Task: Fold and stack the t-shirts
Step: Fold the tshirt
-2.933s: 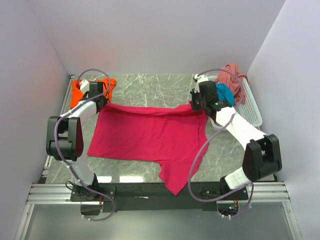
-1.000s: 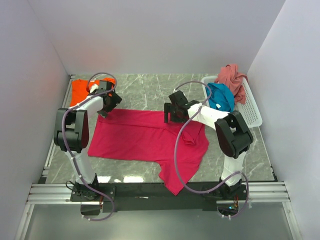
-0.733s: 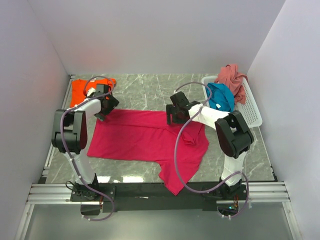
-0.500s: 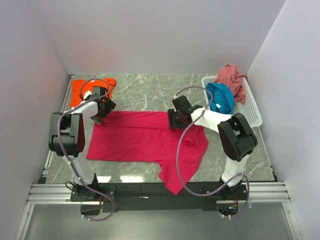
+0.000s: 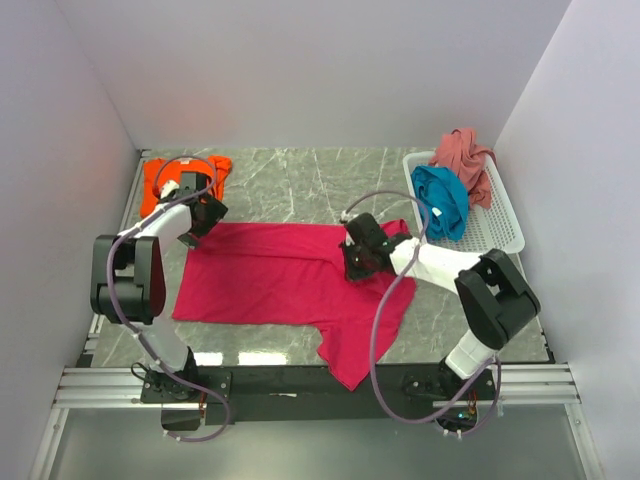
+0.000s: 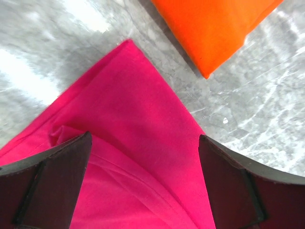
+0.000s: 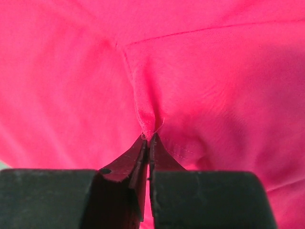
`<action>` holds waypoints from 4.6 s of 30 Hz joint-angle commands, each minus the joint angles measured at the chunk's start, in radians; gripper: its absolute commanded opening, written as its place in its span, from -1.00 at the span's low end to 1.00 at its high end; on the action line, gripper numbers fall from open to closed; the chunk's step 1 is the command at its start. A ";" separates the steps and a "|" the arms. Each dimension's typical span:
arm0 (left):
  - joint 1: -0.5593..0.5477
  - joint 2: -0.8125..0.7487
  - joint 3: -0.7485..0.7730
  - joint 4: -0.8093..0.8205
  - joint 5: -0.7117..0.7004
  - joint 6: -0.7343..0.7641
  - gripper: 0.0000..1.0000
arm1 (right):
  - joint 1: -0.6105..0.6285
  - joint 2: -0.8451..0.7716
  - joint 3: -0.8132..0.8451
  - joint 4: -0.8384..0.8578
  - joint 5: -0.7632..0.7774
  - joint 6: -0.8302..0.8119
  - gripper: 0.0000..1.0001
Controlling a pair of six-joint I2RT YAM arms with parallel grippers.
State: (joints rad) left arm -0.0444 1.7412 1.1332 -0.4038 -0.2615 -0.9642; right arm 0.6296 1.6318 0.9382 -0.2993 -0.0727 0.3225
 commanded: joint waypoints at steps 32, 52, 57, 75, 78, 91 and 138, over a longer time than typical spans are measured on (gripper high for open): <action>0.041 0.130 0.049 0.112 0.076 0.044 0.99 | -0.240 0.267 0.310 -0.092 0.083 0.144 0.79; 0.078 0.171 0.304 0.010 -0.019 0.025 0.99 | -0.297 0.399 0.630 -0.163 0.031 0.015 0.79; 0.078 -0.035 0.189 -0.055 -0.028 -0.048 0.99 | -0.228 0.202 0.531 -0.146 0.071 -0.014 0.81; 0.087 -0.567 -0.490 -0.353 -0.100 -0.324 0.83 | -0.010 -0.368 -0.058 -0.199 0.099 0.133 0.84; 0.095 -0.482 -0.475 -0.339 -0.139 -0.329 0.68 | 0.047 -0.401 -0.094 -0.236 0.073 0.103 0.84; 0.117 -0.358 -0.484 -0.218 -0.094 -0.265 -0.99 | 0.548 -0.269 -0.133 -0.308 0.071 0.110 0.71; 0.118 0.050 0.155 -0.282 -0.068 -0.260 -0.99 | -0.205 0.267 0.745 -0.475 0.116 -0.117 -1.00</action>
State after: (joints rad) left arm 0.0689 1.7481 1.2247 -0.6781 -0.3119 -1.2167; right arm 0.4629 1.8149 1.5356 -0.7742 0.0509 0.2707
